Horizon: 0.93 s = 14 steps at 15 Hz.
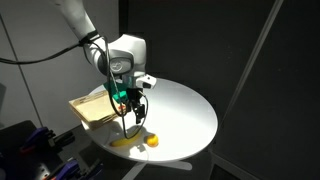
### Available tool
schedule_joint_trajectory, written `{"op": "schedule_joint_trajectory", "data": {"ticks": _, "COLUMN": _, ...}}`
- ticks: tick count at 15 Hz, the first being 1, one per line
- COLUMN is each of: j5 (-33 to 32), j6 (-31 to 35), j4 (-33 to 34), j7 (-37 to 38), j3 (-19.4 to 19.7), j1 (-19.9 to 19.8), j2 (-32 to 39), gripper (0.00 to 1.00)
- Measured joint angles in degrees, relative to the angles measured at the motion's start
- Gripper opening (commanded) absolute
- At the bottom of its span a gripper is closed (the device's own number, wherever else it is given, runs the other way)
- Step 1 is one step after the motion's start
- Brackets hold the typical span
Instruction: Put the banana in the box
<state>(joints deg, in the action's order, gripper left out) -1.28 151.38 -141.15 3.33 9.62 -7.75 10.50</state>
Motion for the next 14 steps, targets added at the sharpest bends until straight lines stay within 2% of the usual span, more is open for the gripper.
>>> {"op": "schedule_joint_trajectory", "data": {"ticks": 6, "j5": 0.08, "j6": 2.73, "j4": 0.04, "j7": 1.15, "j3": 0.23, "j1": 0.0, "j2": 4.13, "gripper": 1.0}}
{"op": "schedule_joint_trajectory", "data": {"ticks": 14, "j5": 1.35, "j6": 3.09, "j4": 1.55, "j7": 2.3, "j3": 0.97, "j1": 0.0, "j2": 7.8, "gripper": 1.0}}
